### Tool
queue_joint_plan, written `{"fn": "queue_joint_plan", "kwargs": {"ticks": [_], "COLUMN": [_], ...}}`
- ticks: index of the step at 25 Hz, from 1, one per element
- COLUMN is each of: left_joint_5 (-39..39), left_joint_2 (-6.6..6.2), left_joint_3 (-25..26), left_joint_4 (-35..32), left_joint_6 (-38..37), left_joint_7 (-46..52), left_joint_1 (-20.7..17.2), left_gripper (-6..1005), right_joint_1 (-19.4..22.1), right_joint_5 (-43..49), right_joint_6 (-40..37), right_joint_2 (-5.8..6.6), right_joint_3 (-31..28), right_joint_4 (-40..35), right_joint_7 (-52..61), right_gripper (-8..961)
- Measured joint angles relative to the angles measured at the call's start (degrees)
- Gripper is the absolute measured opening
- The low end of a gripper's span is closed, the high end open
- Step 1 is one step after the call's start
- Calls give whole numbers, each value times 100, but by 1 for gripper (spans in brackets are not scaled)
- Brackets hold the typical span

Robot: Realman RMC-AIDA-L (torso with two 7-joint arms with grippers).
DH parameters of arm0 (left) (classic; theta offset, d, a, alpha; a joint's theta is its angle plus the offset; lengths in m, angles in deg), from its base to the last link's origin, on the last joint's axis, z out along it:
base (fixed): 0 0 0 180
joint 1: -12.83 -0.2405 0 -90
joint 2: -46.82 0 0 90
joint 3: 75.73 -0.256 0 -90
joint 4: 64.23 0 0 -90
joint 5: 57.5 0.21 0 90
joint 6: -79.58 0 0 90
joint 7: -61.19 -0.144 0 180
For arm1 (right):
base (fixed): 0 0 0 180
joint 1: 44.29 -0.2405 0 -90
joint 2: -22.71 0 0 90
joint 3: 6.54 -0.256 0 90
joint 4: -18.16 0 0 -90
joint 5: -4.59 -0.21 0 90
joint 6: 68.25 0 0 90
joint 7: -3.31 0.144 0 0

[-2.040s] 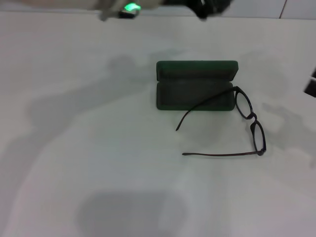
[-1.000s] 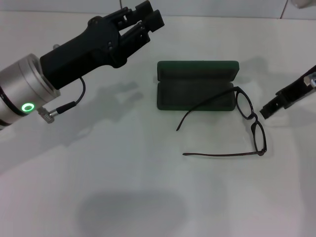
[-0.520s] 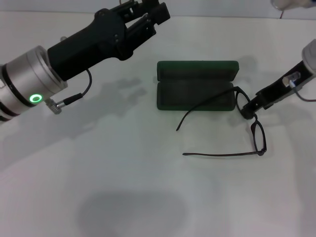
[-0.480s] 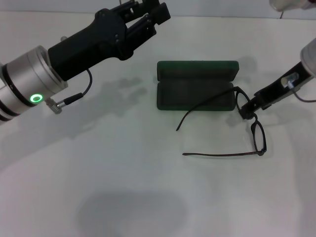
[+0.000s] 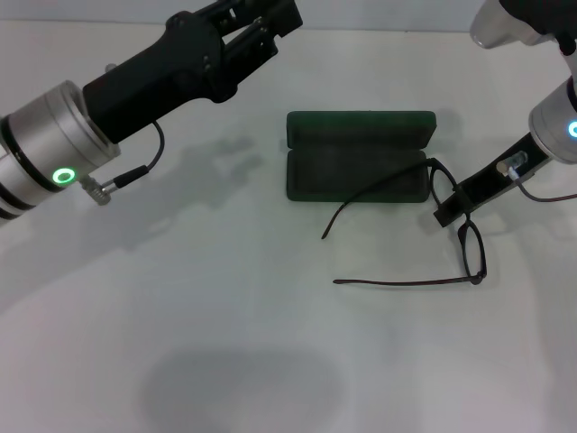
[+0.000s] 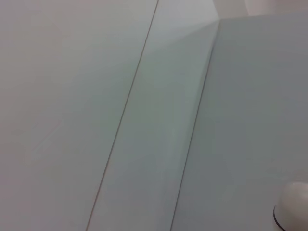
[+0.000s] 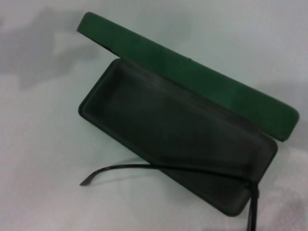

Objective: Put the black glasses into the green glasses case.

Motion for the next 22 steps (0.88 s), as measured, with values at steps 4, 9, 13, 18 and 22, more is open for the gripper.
{"fn": "queue_joint_plan", "kwargs": {"ticks": [4, 9, 13, 18, 22], "left_joint_5": [19, 23, 28, 0, -13], "left_joint_2": [-4, 3, 19, 14, 15], "left_joint_3": [36, 195, 197, 201, 256], "left_joint_4": [2, 19, 83, 160, 167], "left_joint_6": [27, 25, 25, 27, 27], "left_joint_7": [2, 26, 1, -3, -4], "left_joint_1": [15, 14, 37, 39, 27], "left_gripper": [327, 322, 318, 313, 309], "right_joint_1": [74, 161, 239, 574, 754], "right_joint_5": [-9, -27, -43, -51, -51], "right_joint_6": [40, -7, -7, 175, 194], "right_joint_2": [5, 7, -4, 19, 28], "right_joint_3": [8, 13, 138, 722, 870], "right_joint_4": [-5, -38, -148, -740, -1001], "right_joint_7": [-48, -166, -408, -507, -598], "right_gripper": [488, 304, 208, 129, 118]}}
